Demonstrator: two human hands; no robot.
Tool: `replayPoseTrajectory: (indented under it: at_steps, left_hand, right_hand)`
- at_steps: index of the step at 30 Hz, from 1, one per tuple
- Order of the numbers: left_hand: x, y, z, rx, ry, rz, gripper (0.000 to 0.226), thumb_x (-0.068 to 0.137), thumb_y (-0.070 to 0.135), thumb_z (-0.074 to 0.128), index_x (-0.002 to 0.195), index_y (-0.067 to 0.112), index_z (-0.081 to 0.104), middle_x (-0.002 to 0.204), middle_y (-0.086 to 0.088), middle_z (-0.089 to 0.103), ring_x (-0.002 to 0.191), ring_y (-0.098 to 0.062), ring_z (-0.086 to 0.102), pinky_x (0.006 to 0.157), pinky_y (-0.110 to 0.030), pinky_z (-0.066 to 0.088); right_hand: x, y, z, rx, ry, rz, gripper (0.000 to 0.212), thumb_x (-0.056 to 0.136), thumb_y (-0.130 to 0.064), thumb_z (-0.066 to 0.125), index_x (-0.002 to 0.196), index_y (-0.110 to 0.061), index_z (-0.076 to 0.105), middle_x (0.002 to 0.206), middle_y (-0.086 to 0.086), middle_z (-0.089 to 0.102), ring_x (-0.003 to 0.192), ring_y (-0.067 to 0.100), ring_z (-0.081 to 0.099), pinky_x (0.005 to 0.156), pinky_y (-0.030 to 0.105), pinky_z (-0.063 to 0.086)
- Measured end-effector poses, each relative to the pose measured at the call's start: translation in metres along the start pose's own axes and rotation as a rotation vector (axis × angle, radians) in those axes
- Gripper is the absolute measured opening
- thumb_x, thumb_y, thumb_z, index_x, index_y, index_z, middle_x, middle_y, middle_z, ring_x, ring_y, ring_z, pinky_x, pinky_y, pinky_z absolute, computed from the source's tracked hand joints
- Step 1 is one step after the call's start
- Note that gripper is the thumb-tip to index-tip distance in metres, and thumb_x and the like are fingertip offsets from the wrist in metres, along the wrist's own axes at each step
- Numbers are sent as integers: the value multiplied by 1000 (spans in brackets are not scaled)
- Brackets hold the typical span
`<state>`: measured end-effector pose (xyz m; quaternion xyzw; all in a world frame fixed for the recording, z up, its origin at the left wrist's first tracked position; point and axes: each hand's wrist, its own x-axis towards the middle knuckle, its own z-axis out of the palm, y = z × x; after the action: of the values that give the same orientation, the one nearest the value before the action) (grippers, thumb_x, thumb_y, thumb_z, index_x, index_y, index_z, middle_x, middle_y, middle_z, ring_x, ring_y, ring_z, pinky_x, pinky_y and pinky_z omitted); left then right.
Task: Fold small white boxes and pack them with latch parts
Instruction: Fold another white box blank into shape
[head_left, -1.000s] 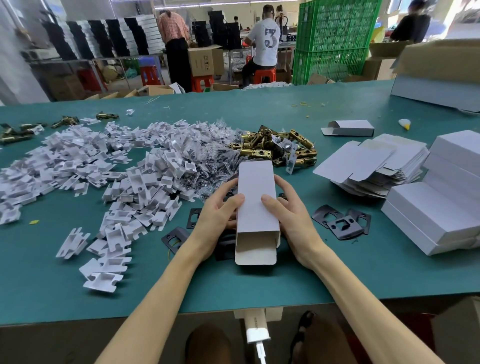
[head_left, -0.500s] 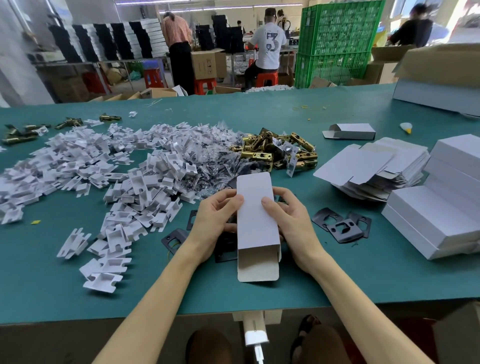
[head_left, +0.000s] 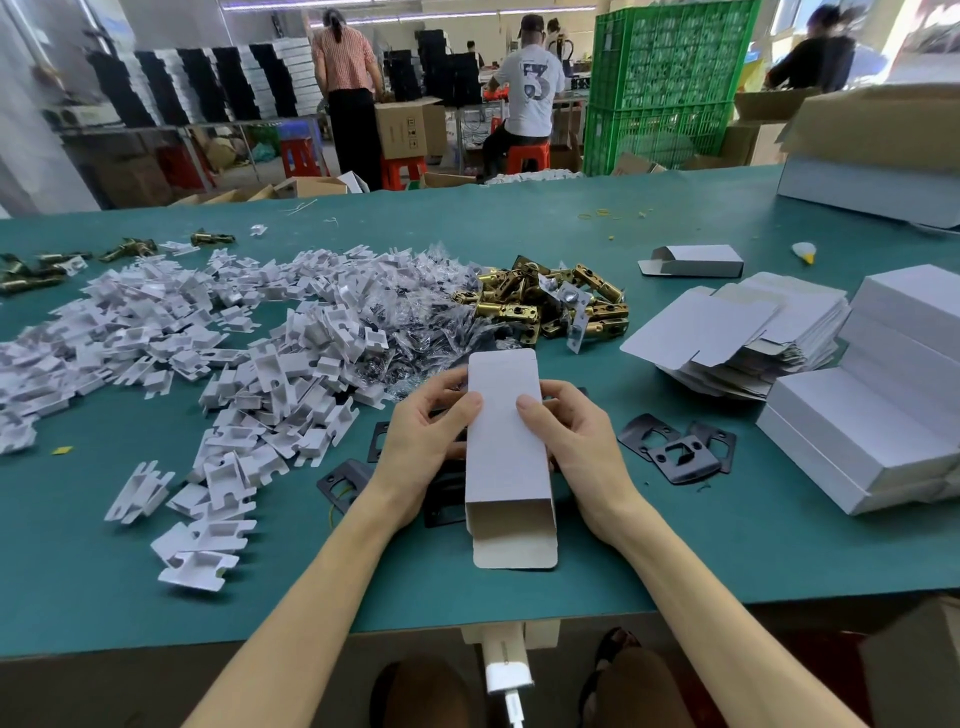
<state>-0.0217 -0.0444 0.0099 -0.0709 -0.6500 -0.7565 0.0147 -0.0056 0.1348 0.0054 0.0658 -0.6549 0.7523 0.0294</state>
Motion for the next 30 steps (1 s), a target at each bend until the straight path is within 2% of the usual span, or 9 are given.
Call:
replayPoseTrajectory:
  at_steps: [2, 3, 8, 11, 14, 18, 21, 30]
  left_hand:
    - [0, 2, -1, 16, 1, 25, 50, 100, 12, 67, 142, 38, 60, 101, -7, 69, 93, -21, 73, 71, -35, 63]
    - [0, 2, -1, 18, -11, 32, 51, 101, 10, 66, 143, 38, 59, 99, -5, 68, 93, -21, 72, 72, -35, 63]
    - [-4, 2, 1, 69, -39, 23, 32, 103, 10, 62, 130, 24, 73, 112, -13, 67, 94, -24, 70, 77, -37, 64]
    - [-4, 3, 1, 63, -54, 24, 32, 101, 11, 65, 130, 21, 72, 109, -7, 71, 93, -23, 68, 79, -38, 64]
    - [-4, 3, 0, 43, -65, 21, 33, 99, 11, 67, 130, 20, 72, 106, -3, 73, 92, -20, 68, 77, -34, 63]
    - [-3, 2, 0, 67, -67, 31, 32, 99, 12, 66, 131, 19, 72, 117, -13, 74, 95, -21, 69, 83, -41, 62]
    - [-4, 1, 1, 70, -72, 38, 31, 100, 12, 66, 129, 19, 72, 114, -11, 76, 95, -20, 69, 82, -40, 62]
    - [-4, 1, 0, 54, -43, 27, 29, 100, 14, 66, 128, 19, 74, 117, -10, 77, 95, -18, 71, 81, -33, 62]
  right_hand:
    - [0, 0, 0, 5, -2, 3, 22, 97, -34, 69, 116, -22, 68, 98, 2, 74, 90, 19, 72, 67, 23, 54]
    - [0, 0, 0, 10, -4, 4, 22, 97, -34, 69, 115, -22, 68, 99, 1, 74, 91, 19, 72, 68, 24, 54]
    - [0, 0, -2, 73, -31, 19, 20, 98, -32, 68, 115, -21, 70, 104, 4, 75, 94, 23, 73, 76, 32, 59]
    - [-1, 0, -2, 98, -32, 23, 18, 97, -32, 69, 111, -21, 73, 104, 8, 75, 92, 24, 73, 76, 34, 60]
    - [-1, 0, -1, 114, -32, 30, 21, 95, -34, 70, 110, -21, 73, 105, 10, 75, 93, 27, 73, 79, 40, 61]
    - [-2, 0, -1, 110, -38, 31, 18, 95, -35, 70, 108, -24, 74, 104, 10, 75, 92, 28, 73, 78, 42, 61]
    - [-2, -1, -1, 113, -34, 39, 22, 91, -39, 71, 107, -25, 75, 104, 9, 75, 92, 29, 73, 79, 45, 60]
    - [-1, -1, -1, 149, -49, 49, 25, 91, -38, 72, 111, -24, 76, 108, 6, 77, 92, 24, 75, 74, 34, 60]
